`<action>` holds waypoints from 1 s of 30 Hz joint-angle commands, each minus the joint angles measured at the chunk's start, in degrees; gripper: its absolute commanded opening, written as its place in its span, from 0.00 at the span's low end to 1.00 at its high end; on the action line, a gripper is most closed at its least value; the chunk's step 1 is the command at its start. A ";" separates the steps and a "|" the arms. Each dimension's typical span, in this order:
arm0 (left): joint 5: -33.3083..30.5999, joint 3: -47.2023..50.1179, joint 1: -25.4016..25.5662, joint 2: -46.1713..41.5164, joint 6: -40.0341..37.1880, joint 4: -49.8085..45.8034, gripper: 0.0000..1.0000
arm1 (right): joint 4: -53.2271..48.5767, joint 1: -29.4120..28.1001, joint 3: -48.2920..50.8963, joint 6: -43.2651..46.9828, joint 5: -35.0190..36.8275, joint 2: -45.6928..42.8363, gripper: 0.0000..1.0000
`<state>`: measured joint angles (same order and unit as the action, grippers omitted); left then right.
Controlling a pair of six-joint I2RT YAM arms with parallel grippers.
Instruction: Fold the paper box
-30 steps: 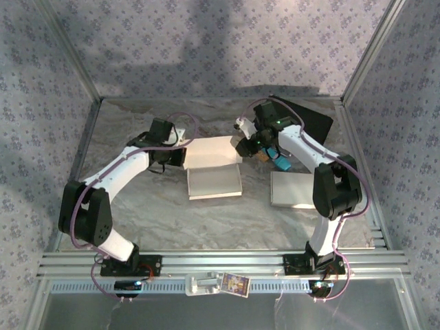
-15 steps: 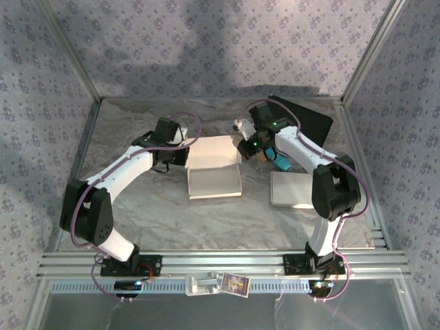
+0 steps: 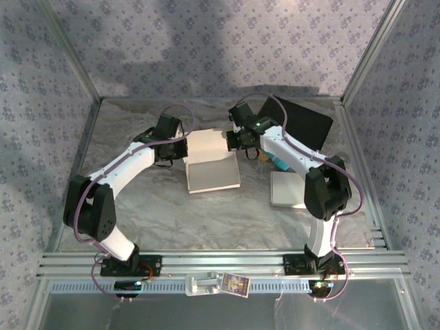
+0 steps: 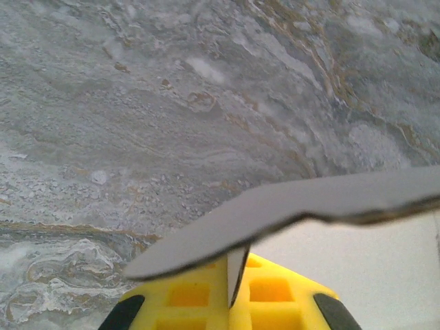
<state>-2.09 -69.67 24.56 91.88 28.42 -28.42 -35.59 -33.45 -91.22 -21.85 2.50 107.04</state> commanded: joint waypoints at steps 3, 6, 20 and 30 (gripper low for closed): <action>-3.45 -4.06 -0.33 3.26 5.84 2.38 0.00 | 4.72 -1.07 -1.48 -14.88 4.80 2.08 0.00; -3.44 -4.43 -1.79 4.61 8.21 4.56 0.00 | 6.45 -1.15 -2.63 -15.46 5.87 3.23 0.00; 2.44 12.53 -2.59 -1.18 12.30 33.85 0.00 | 31.51 -2.72 16.09 -20.93 7.05 -3.81 0.00; 6.60 18.94 -2.01 -3.47 13.90 38.23 0.00 | 33.14 -4.74 19.83 -20.30 8.05 -5.58 0.00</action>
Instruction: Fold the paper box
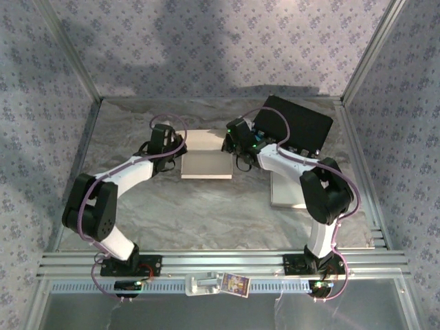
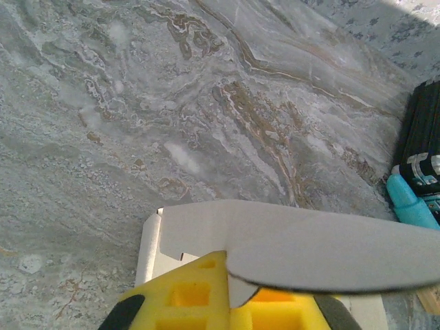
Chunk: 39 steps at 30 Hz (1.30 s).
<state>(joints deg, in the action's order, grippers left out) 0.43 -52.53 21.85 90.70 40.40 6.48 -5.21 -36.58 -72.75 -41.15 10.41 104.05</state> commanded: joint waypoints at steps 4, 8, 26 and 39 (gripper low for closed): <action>4.48 5.73 1.69 -3.68 2.83 6.32 0.00 | 8.99 -2.57 7.50 -0.34 -0.32 -4.19 0.00; 6.21 8.81 2.69 -4.01 2.11 10.37 0.00 | 18.41 -3.17 13.16 1.70 -0.94 -5.62 0.00; 2.32 12.89 4.61 -3.93 -2.71 6.47 0.00 | -9.26 -2.28 4.95 -5.04 -2.38 -6.37 0.16; -0.06 12.56 5.40 -4.69 -4.28 4.55 0.00 | -23.54 -2.01 3.93 -13.73 -15.52 -19.30 0.50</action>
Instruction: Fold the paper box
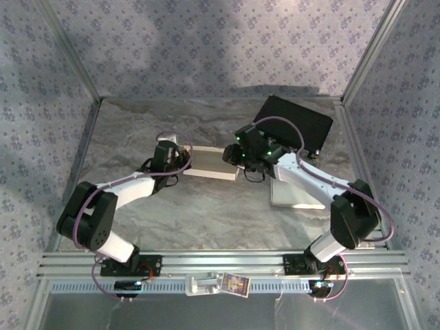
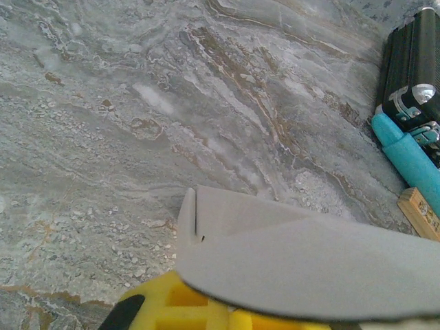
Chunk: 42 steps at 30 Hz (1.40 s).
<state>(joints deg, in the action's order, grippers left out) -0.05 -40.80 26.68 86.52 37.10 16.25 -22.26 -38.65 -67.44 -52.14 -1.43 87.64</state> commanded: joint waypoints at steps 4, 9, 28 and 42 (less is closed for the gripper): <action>0.09 0.82 0.66 -0.69 -1.32 -5.35 0.00 | -9.34 1.53 -1.49 -3.72 -5.08 -6.65 0.54; 0.19 0.80 1.01 -0.69 -2.04 -5.44 0.00 | -14.58 6.90 -5.37 -4.30 -7.39 -7.08 0.54; 0.67 5.19 2.61 -0.51 -2.87 -1.86 0.01 | -21.59 14.23 -16.75 -8.76 -29.30 19.05 0.50; 0.43 8.29 2.83 -7.24 0.06 -7.99 0.13 | -19.27 12.43 -7.33 -8.51 -21.87 11.60 0.46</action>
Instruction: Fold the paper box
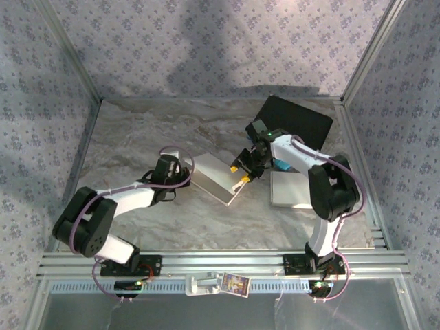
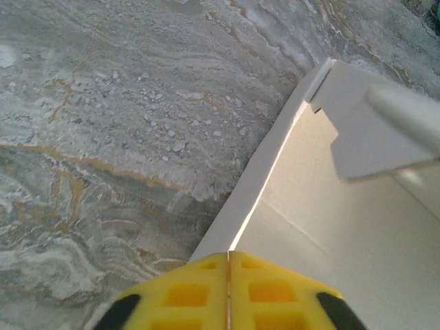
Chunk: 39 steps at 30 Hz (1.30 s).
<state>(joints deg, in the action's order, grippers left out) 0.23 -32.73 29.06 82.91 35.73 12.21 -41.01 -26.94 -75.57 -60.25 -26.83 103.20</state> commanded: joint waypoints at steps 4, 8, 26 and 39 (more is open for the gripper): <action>-1.19 -1.06 1.52 -10.52 4.64 -12.50 0.28 | -0.57 1.74 1.35 0.33 3.85 -4.84 0.46; -6.13 -7.73 2.30 -19.28 7.68 -29.80 0.38 | -3.01 2.08 0.82 1.28 5.02 -6.09 0.46; 19.85 -55.68 -11.41 21.05 -12.49 -52.83 0.57 | 6.33 -2.61 10.83 -10.28 0.21 -9.01 0.48; 23.96 -47.09 -7.75 24.24 -13.58 -45.75 0.43 | 6.30 -2.08 10.18 -8.13 1.08 -5.74 0.33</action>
<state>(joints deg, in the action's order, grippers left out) 22.13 -81.69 21.15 109.08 22.92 -34.87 -33.98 -29.36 -65.01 -69.17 -25.96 96.40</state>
